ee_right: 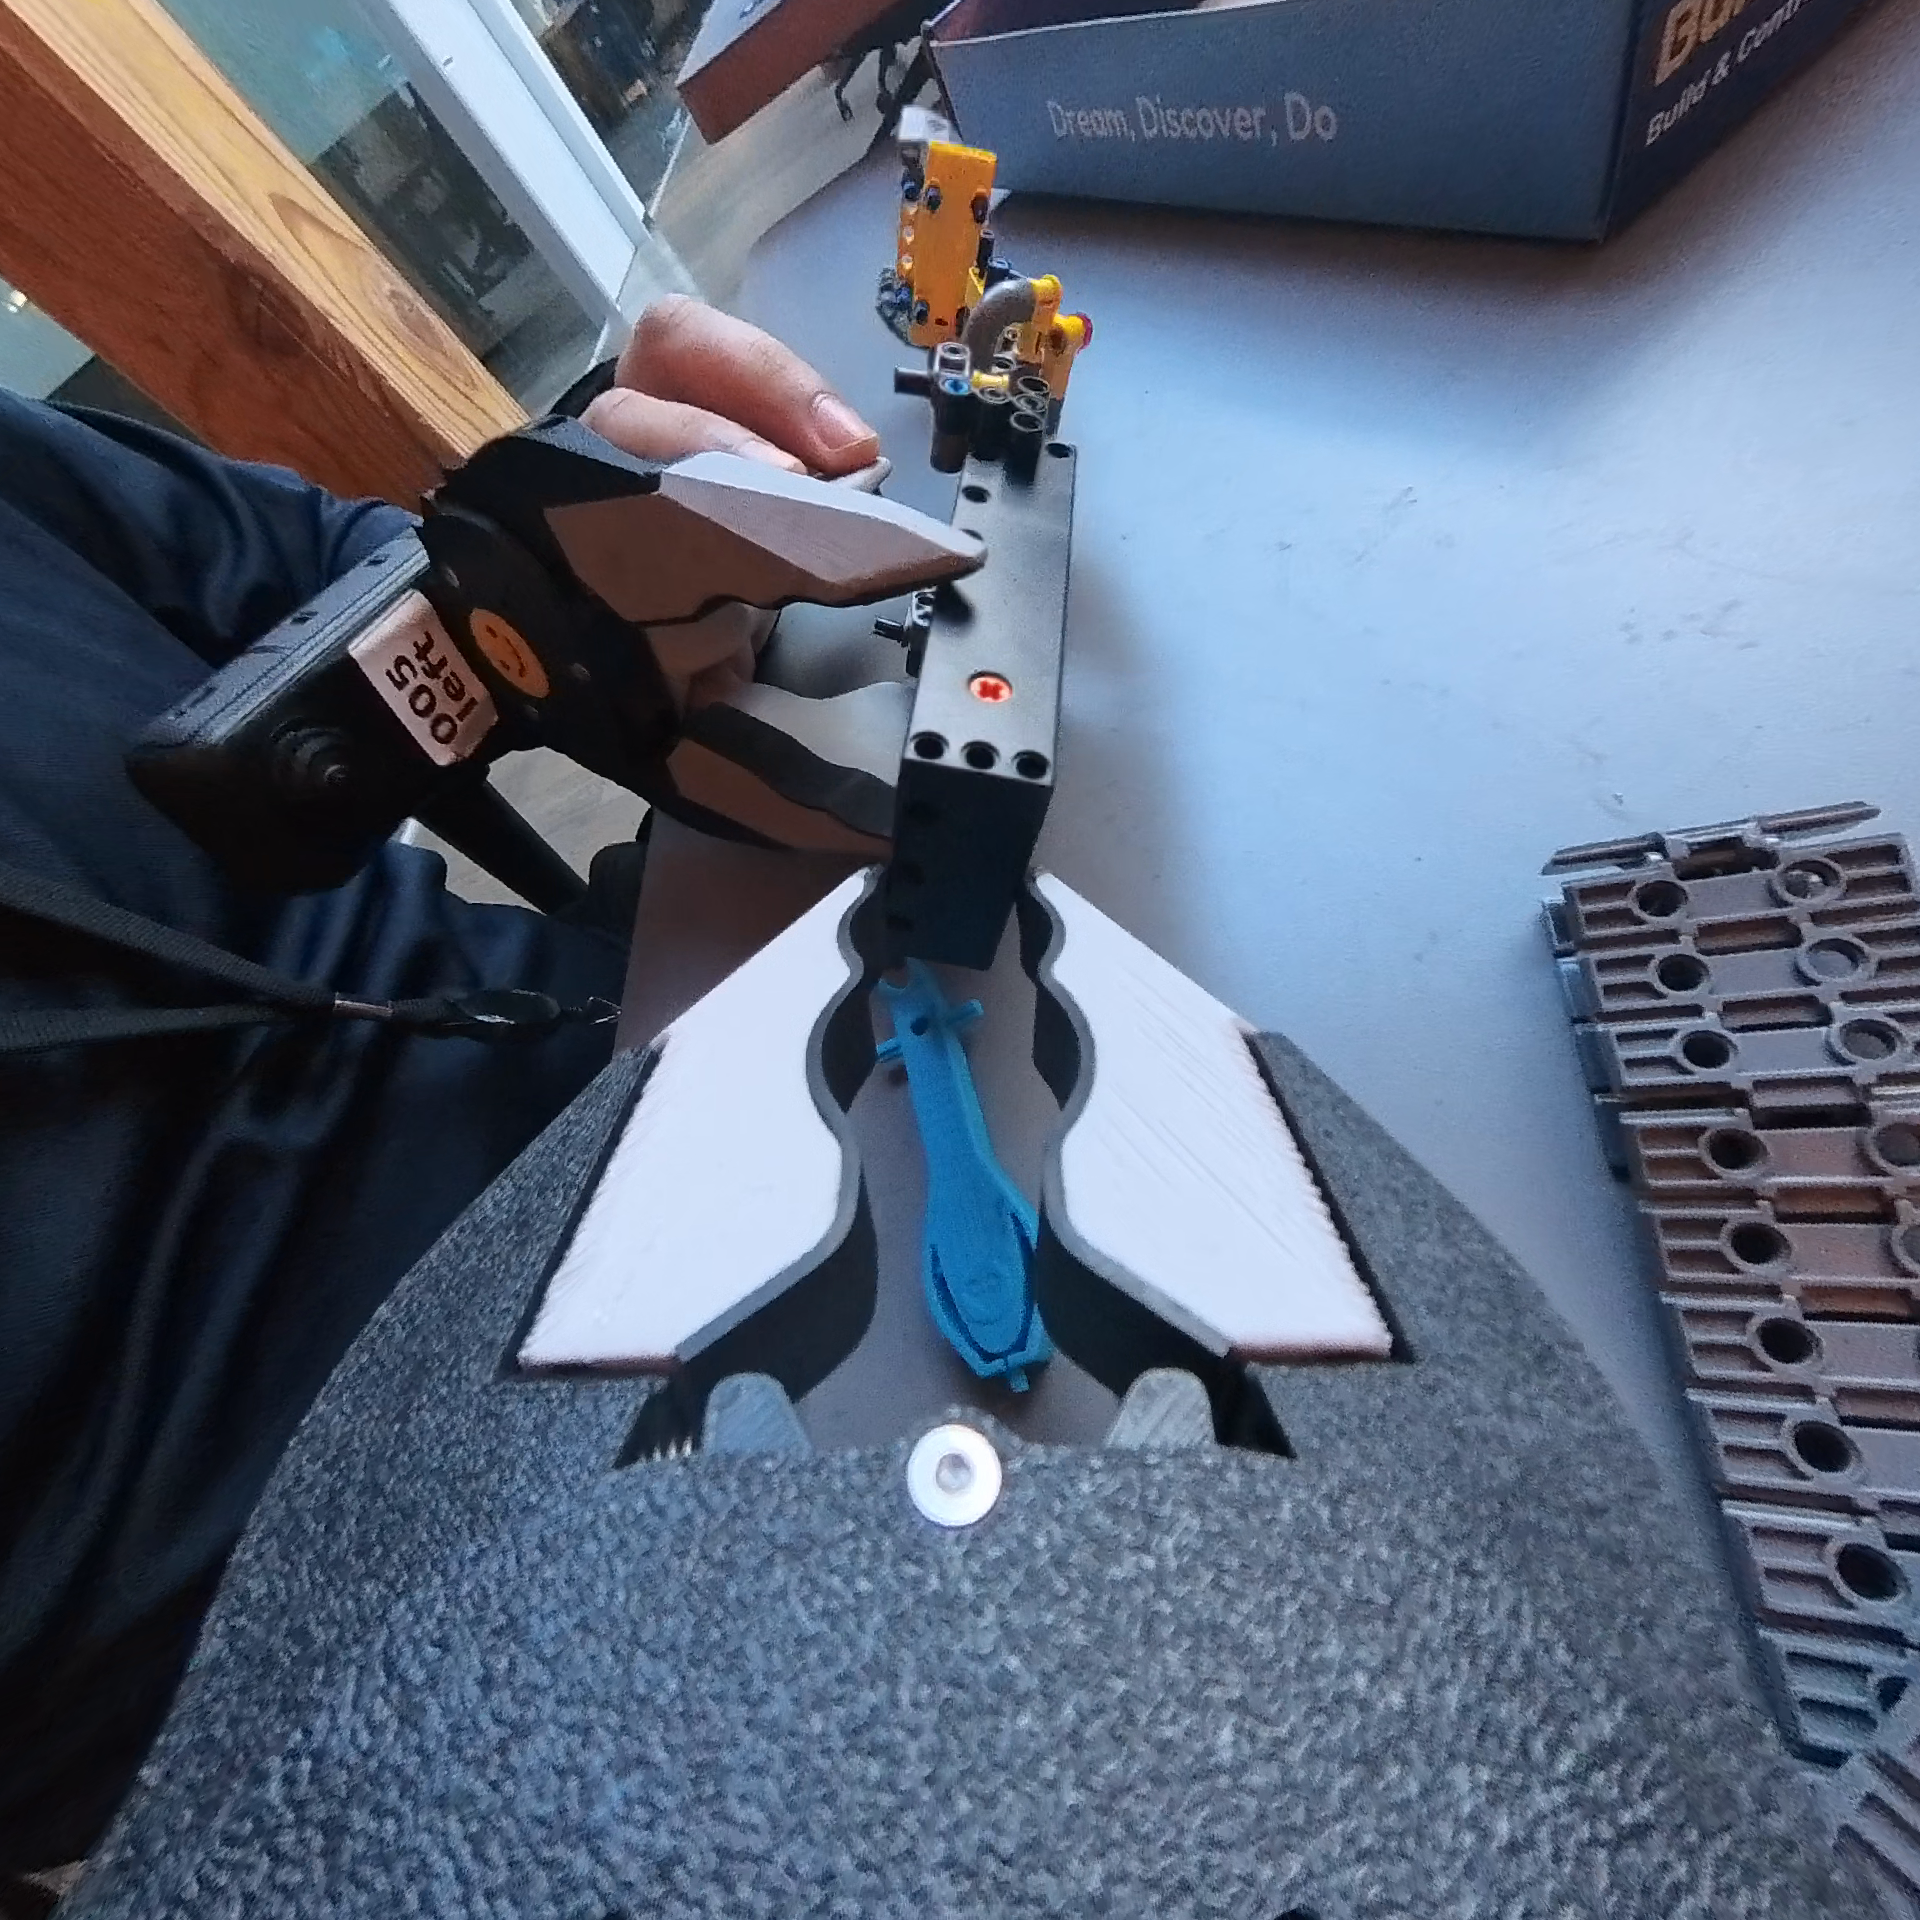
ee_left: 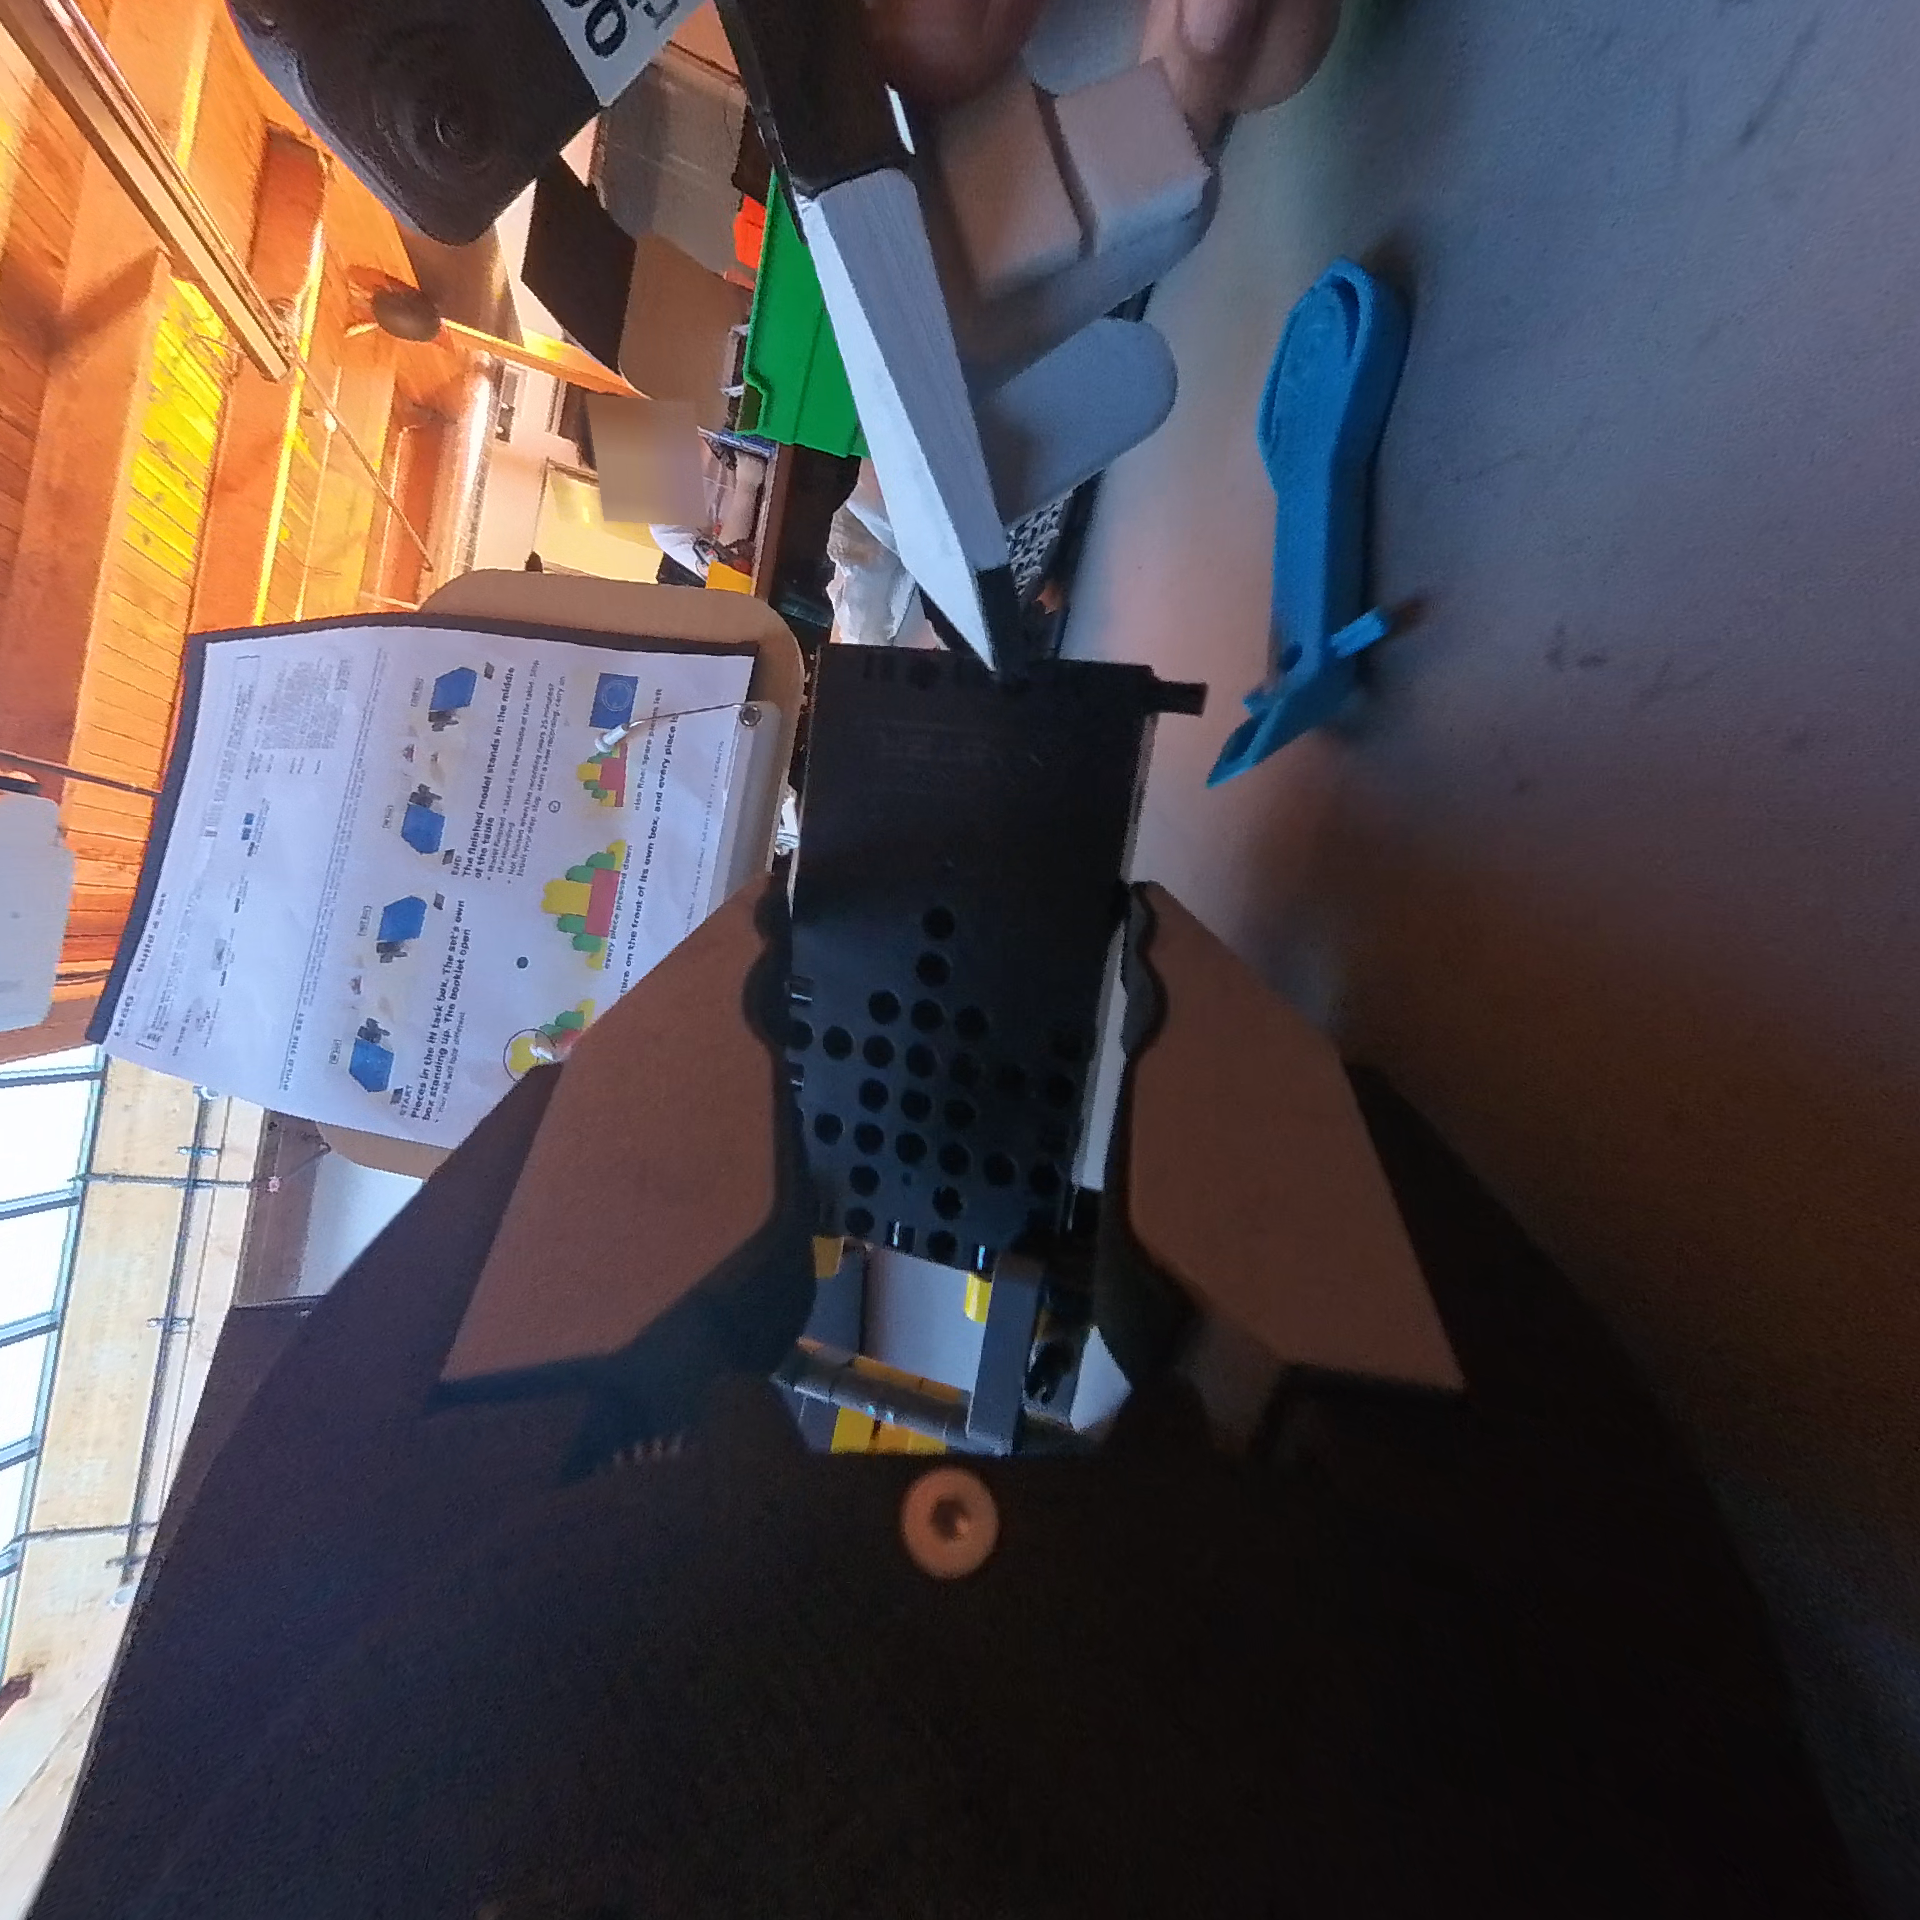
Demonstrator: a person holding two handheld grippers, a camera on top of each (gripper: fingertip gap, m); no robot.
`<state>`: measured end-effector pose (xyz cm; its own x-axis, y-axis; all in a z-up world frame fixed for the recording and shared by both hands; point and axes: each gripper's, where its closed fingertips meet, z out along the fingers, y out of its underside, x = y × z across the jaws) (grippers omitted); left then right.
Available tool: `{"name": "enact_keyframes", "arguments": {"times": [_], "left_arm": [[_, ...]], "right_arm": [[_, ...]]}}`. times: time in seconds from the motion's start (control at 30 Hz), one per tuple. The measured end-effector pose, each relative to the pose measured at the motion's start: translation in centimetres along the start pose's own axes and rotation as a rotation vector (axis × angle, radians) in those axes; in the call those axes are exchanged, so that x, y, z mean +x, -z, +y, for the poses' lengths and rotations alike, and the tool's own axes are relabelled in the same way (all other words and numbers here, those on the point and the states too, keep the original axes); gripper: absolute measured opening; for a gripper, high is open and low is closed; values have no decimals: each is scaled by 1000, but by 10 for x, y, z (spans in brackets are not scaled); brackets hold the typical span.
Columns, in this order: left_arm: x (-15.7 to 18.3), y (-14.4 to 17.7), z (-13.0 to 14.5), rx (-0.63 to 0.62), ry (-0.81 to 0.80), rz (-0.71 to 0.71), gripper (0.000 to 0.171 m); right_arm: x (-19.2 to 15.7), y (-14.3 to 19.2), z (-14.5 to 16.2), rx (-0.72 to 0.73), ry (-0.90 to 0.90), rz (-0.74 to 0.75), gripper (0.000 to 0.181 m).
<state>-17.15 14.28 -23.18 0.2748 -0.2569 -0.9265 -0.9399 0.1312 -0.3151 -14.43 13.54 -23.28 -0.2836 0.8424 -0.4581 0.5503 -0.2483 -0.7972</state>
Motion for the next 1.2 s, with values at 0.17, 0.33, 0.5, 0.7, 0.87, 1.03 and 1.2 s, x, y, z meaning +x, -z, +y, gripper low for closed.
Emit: {"name": "enact_keyframes", "arguments": {"times": [0.17,0.33,0.5,0.7,0.87,1.03,1.2], "left_arm": [[-2,-1,2,-9,1,-15,68],[0,-2,1,-7,-28,-18,65],[-1,-4,2,-13,-23,-21,65],[-1,-7,3,-37,-48,-9,68],[-1,-9,5,-76,-12,44,68],[-5,-12,4,-122,28,88,67],[-18,-15,11,-161,103,62,68]], "right_arm": [[-2,-1,1,-7,27,11,21],[-2,0,1,-4,34,15,21],[-4,0,1,-1,28,-1,21],[-6,0,1,2,29,-16,20],[-5,1,-1,15,39,3,21],[-4,6,-6,58,40,10,23],[-2,25,-20,191,11,15,31]]}}
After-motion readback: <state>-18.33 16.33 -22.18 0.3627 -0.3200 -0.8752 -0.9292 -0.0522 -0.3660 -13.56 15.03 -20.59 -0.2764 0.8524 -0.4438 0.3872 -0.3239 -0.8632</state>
